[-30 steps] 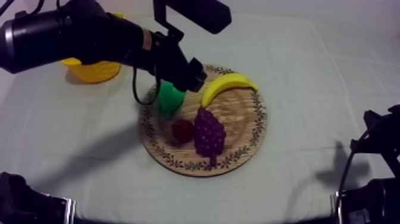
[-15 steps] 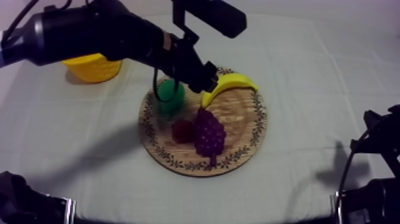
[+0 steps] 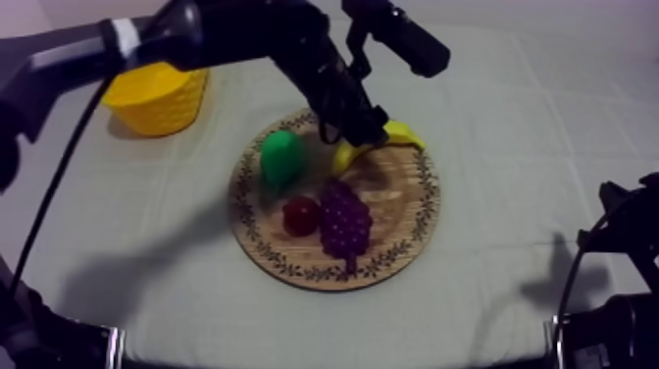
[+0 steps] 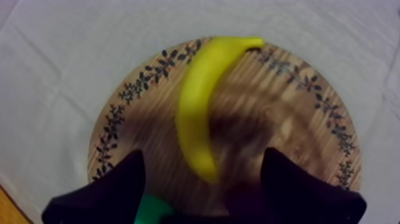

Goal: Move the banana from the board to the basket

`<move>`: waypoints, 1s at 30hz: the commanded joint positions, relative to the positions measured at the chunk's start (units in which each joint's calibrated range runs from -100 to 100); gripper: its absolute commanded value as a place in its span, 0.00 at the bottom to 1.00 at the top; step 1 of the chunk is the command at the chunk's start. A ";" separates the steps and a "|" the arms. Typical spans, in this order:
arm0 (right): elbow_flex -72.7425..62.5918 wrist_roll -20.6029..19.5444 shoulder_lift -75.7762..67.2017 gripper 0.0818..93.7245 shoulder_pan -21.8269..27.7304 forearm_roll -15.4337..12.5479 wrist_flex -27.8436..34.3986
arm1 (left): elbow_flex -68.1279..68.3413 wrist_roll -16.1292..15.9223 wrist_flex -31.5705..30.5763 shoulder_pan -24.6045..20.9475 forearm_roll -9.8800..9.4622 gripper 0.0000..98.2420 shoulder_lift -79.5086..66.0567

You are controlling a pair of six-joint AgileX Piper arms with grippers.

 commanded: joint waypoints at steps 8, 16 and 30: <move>0.05 0.01 -0.05 0.00 0.03 0.01 0.01 | -14.86 -2.07 11.25 -0.62 0.08 0.73 11.87; 0.05 0.01 -0.05 0.00 0.03 0.01 0.01 | -21.20 -2.34 16.28 -0.54 -0.32 0.67 17.74; 0.05 0.01 -0.05 0.00 0.03 0.01 0.01 | -36.53 -1.12 27.25 0.02 -1.57 0.43 26.60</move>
